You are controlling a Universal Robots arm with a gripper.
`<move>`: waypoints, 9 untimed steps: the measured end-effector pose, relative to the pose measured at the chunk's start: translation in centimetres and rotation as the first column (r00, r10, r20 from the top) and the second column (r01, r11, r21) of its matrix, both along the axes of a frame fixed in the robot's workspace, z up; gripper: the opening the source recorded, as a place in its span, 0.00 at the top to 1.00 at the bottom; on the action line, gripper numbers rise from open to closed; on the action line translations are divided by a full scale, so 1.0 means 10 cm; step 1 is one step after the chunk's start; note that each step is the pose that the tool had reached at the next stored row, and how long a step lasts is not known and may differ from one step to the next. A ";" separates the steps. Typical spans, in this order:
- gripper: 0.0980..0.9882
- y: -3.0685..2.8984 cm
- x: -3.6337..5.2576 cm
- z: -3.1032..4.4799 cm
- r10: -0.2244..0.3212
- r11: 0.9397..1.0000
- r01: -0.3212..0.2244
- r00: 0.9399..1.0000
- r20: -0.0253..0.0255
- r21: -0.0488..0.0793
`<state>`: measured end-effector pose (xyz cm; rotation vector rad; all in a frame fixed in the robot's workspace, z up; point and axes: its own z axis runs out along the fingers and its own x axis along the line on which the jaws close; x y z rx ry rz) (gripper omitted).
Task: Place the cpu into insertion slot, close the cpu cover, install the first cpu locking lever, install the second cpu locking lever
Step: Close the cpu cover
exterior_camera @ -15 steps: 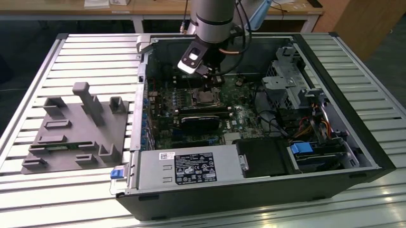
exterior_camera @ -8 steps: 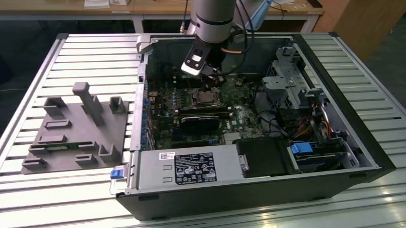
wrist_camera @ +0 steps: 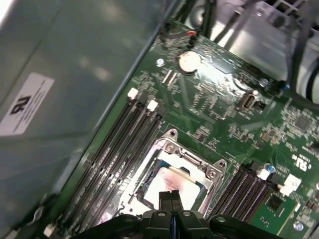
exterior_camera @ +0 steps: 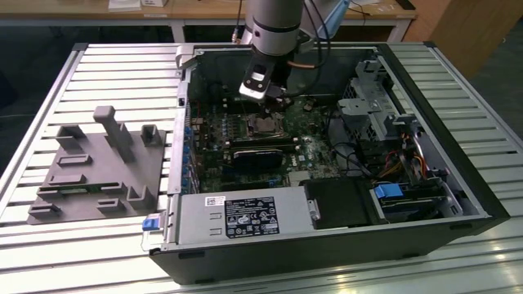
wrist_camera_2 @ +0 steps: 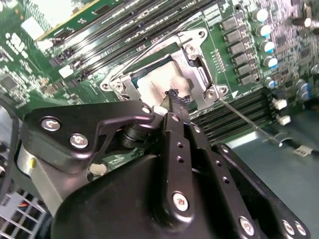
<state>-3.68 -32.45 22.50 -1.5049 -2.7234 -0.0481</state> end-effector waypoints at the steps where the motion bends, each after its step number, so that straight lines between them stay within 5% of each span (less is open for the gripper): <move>1: 0.99 0.000 0.000 0.000 0.018 1.000 -0.018 1.000 0.000 0.000; 9: 0.99 0.000 0.000 -0.002 0.160 0.987 -0.160 0.987 0.000 0.000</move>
